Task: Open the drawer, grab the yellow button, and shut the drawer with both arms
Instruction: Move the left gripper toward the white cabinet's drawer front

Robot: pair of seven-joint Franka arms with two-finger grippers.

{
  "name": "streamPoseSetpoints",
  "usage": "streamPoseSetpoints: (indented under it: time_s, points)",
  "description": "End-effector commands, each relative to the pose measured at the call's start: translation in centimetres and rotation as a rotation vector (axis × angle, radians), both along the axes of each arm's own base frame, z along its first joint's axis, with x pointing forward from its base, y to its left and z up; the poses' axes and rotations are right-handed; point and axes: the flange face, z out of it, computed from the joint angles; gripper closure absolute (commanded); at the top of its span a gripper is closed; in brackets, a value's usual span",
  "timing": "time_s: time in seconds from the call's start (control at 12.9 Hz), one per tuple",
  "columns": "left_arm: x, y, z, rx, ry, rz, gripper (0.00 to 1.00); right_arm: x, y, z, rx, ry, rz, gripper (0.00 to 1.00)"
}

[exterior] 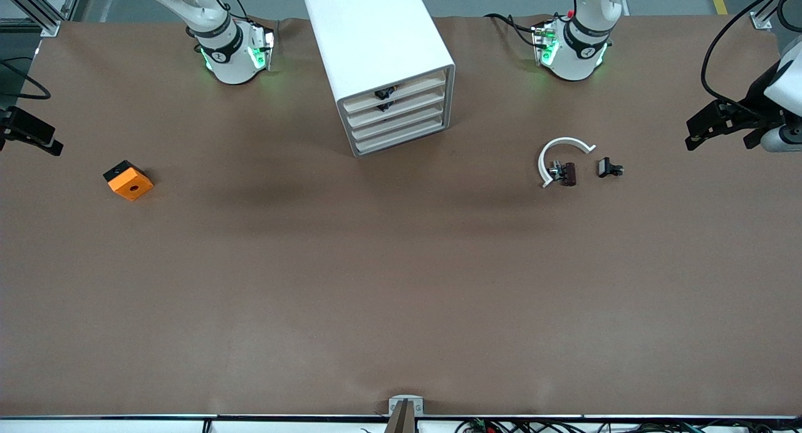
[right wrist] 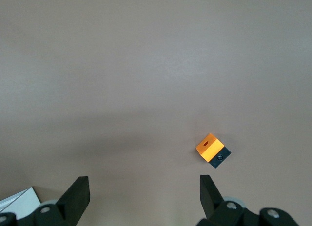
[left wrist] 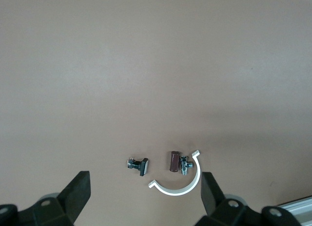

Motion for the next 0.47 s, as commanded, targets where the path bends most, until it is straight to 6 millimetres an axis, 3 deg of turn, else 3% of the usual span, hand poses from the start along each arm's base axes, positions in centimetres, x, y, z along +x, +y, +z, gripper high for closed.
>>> streamPoseSetpoints:
  time_s: [0.0, 0.23, 0.39]
  points:
    - [0.1, 0.2, 0.4, 0.005, 0.006, 0.006, 0.0, -0.1, 0.2, 0.4, -0.023, -0.004, -0.001, 0.0]
    - [0.6, -0.5, -0.2, 0.001, 0.017, -0.003, 0.0, -0.1, -0.1, 0.4, -0.018, -0.009, -0.002, 0.0]
    - [1.5, -1.3, -1.7, -0.021, 0.041, -0.019, 0.0, 0.0, -0.3, 0.4, -0.009, -0.015, -0.006, 0.0]
